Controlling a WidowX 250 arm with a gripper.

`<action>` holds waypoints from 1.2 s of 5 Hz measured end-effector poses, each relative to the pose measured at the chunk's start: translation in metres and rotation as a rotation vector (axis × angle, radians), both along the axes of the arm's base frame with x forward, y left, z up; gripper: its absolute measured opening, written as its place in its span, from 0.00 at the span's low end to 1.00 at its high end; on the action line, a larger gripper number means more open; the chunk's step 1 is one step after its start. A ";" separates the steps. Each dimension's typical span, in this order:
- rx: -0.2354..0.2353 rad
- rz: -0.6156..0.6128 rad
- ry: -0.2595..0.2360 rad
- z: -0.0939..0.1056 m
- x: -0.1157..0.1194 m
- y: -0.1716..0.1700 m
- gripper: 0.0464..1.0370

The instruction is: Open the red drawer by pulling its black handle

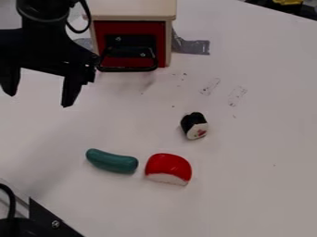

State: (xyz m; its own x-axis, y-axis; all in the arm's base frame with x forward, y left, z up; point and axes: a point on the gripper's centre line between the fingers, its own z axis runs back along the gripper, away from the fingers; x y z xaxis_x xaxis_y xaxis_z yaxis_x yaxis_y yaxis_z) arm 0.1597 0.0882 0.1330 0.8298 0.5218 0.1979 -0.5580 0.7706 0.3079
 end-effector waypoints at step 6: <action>-0.086 0.424 -0.035 -0.022 0.103 0.005 0.96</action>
